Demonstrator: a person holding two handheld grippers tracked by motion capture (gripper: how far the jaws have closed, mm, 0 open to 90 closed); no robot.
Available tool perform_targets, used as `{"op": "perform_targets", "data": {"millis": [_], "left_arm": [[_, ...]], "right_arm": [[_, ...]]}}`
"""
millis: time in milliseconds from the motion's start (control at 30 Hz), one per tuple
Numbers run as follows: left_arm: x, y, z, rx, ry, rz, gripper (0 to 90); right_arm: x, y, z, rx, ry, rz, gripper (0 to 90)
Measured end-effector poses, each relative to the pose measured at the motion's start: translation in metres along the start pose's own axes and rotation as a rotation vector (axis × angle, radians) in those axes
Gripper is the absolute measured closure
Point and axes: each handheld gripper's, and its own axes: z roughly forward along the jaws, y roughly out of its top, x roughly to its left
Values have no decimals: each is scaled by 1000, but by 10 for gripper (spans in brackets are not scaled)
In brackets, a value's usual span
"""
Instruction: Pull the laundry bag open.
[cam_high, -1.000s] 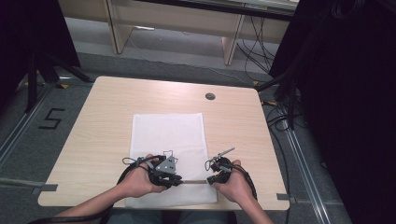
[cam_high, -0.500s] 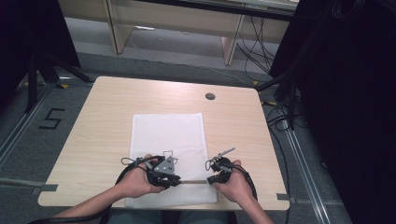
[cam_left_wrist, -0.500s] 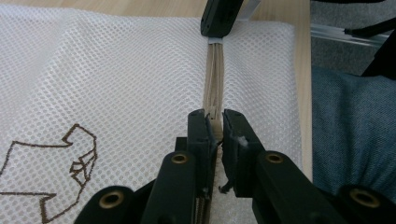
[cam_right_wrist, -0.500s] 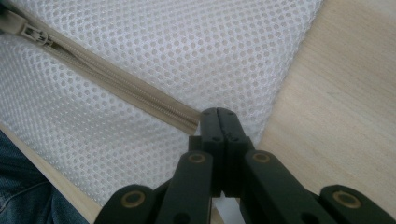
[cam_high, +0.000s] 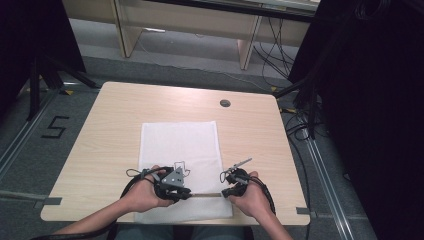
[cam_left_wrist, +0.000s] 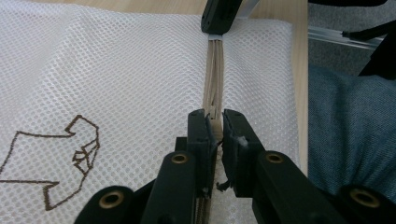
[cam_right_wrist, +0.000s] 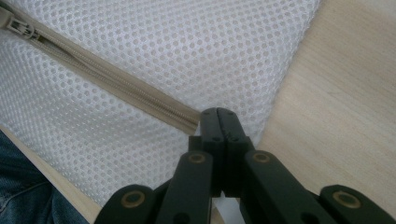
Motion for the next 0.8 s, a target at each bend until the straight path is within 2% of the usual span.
{"op": "perform_targets", "data": {"millis": [200,267,300,333,367,467,500,533,800], "left_arm": [[0,-2,-3,-8,0,-6,813],[1,-2,-3,4,8,10,813],[0,-3,-3,-4,3,-3,813],[1,-3,-4,9,10,13,813],[1,-4,-4,0,2,-2,813],[1,-4,-4,0,2,-2,813],[2,-4,-5,18,9,15,813],[1,-5,-5,-5,0,-7,813],[2,-6,-6,-3,-3,-6,813]], "right_arm": [[1,0,0,4,-6,6,900],[2,0,-1,12,-6,17,900],[2,0,-1,13,-7,23,900],[2,0,-1,18,-10,31,900],[2,0,-1,16,-8,28,900],[1,0,0,8,-6,14,900],[2,0,-1,17,-8,29,900],[2,0,-1,18,-7,30,900],[2,0,-1,15,-11,32,900]]}}
